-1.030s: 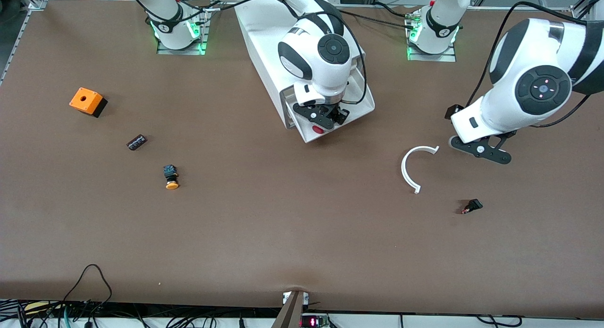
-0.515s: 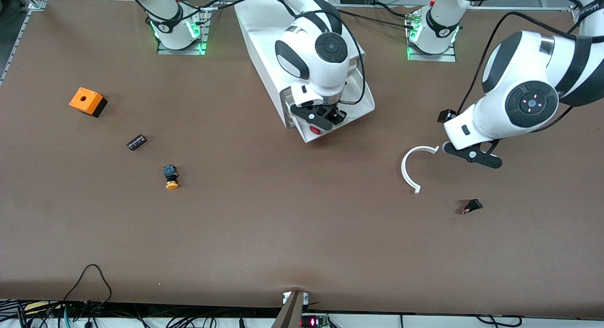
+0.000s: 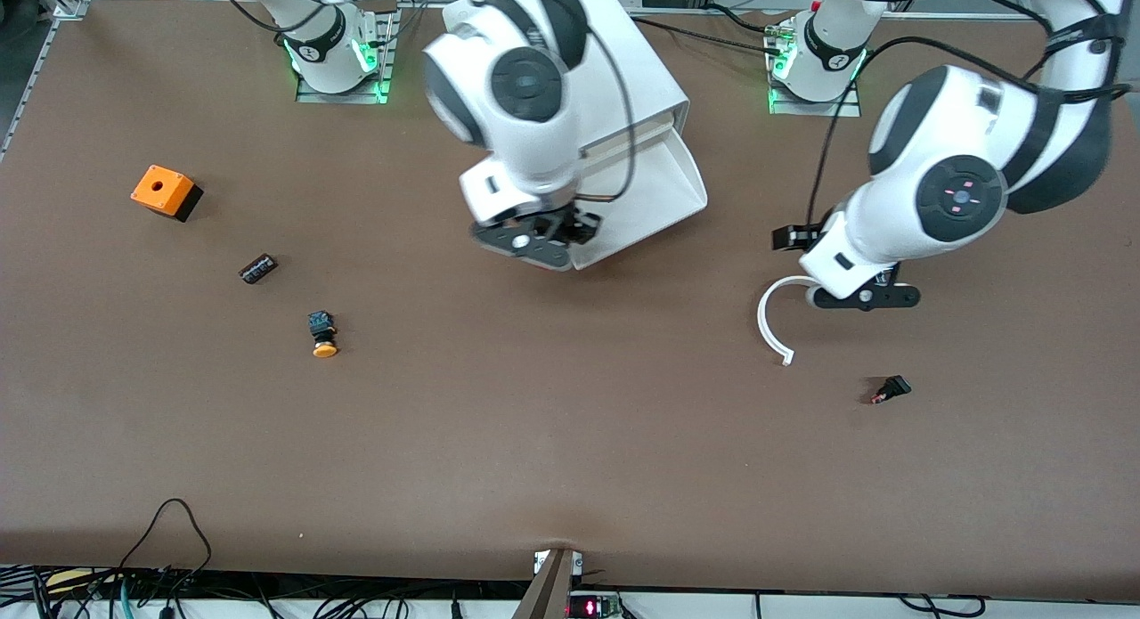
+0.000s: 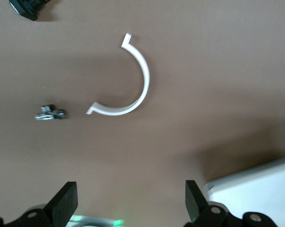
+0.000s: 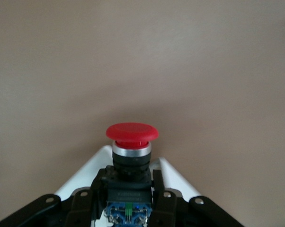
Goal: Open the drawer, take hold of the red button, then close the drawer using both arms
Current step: 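Lift the red button out with the right gripper while the left gripper reaches the drawer, then place the red button on the table while the left gripper pushes the drawer shut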
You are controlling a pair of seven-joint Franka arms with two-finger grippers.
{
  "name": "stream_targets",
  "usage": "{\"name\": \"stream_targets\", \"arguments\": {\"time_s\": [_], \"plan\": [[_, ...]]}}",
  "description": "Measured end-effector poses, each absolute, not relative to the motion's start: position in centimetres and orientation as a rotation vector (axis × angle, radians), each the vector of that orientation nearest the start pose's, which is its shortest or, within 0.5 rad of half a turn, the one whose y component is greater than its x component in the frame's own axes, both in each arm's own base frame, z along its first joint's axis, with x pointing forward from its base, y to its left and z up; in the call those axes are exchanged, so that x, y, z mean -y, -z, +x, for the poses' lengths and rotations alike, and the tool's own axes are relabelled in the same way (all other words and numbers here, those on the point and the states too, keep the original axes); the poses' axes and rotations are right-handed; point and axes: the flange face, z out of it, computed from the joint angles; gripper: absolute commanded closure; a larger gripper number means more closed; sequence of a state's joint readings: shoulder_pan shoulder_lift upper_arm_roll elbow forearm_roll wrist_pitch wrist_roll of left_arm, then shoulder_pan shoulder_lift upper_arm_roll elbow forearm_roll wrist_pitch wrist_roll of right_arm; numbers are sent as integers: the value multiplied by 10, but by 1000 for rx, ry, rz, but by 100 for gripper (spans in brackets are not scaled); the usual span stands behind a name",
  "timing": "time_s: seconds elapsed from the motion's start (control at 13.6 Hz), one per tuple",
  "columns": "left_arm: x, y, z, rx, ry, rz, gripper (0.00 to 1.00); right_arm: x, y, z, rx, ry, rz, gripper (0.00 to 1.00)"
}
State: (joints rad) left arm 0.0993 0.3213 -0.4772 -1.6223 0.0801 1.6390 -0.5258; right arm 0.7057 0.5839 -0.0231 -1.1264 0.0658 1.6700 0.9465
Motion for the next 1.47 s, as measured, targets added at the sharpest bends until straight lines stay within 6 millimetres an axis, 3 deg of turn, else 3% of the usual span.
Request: {"name": "stream_targets", "arguments": {"time_s": [0.15, 0.29, 0.59, 0.74, 0.88, 1.1, 1.32, 1.47], "plan": [[217, -413, 582, 375, -363, -3061, 0, -412, -487, 574, -309, -151, -3124, 73], [243, -387, 576, 508, -342, -3080, 0, -356, -487, 600, -192, -194, -3137, 73], [300, -343, 547, 686, -307, -3086, 0, -226, -448, 636, -40, -333, -3129, 73], [335, -333, 531, 742, -289, -3091, 0, -170, -426, 635, 47, -328, -3117, 73], [362, -321, 517, 778, -283, -3102, 0, -115, -398, 622, 178, -279, -3110, 73], [371, -305, 514, 798, -305, -3102, 0, -39, -354, 603, 316, -236, -3106, 72], [372, -300, 511, 818, -318, -3086, 0, 19, -313, 596, 429, -169, -3116, 72], [387, -296, 497, 821, -331, -3069, 0, 55, -281, 593, 464, -146, -3124, 67]]}}
